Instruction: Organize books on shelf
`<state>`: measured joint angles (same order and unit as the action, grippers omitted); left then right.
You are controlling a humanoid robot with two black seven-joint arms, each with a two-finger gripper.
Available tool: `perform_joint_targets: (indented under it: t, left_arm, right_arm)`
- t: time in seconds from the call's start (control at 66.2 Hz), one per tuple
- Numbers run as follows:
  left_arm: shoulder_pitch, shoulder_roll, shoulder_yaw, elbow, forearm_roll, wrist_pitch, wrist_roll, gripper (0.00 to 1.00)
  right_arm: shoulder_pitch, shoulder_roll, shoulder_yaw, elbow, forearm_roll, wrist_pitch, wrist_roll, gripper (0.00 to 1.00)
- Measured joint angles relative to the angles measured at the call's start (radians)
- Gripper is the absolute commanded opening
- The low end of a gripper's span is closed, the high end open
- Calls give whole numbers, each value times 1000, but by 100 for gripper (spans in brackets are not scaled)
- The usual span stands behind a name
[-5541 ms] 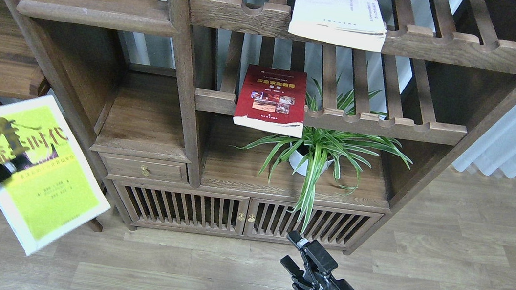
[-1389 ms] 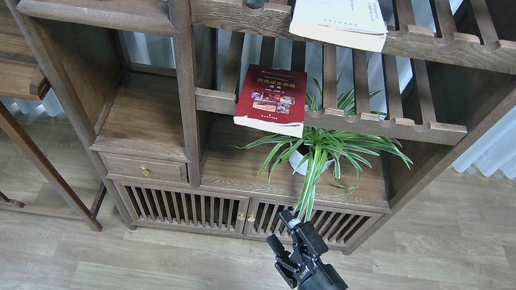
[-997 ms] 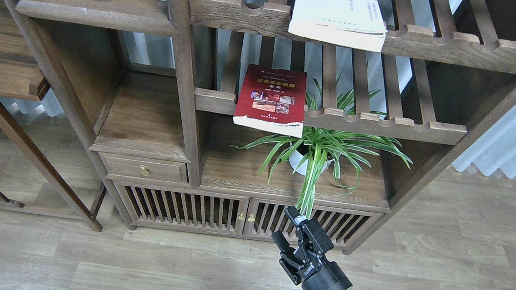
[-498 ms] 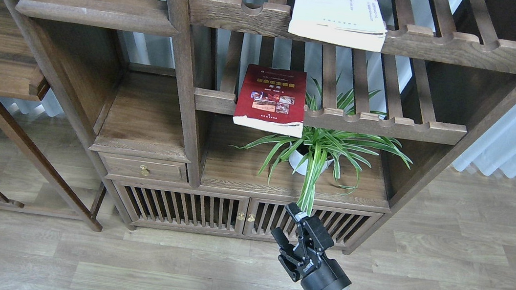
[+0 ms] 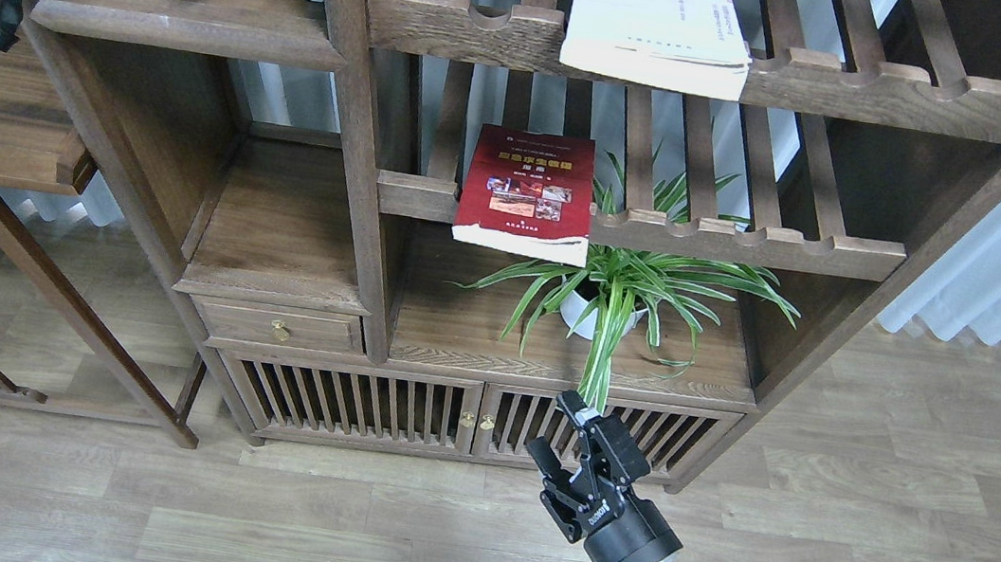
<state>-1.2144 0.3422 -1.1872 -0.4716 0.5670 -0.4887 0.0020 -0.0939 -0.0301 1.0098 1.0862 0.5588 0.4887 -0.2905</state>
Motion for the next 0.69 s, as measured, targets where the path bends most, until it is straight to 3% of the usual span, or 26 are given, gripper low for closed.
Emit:
perform_joint_targets:
  t: [0.226, 0.695]
  left_arm:
    - [-84, 1, 71, 65, 0, 0, 18, 1]
    - [-109, 3, 169, 70, 4, 0, 22, 3]
  right_arm:
    - [-8, -3, 0, 19, 1, 0, 0, 98]
    - [-44, -16, 37, 79, 9, 0, -1, 98]
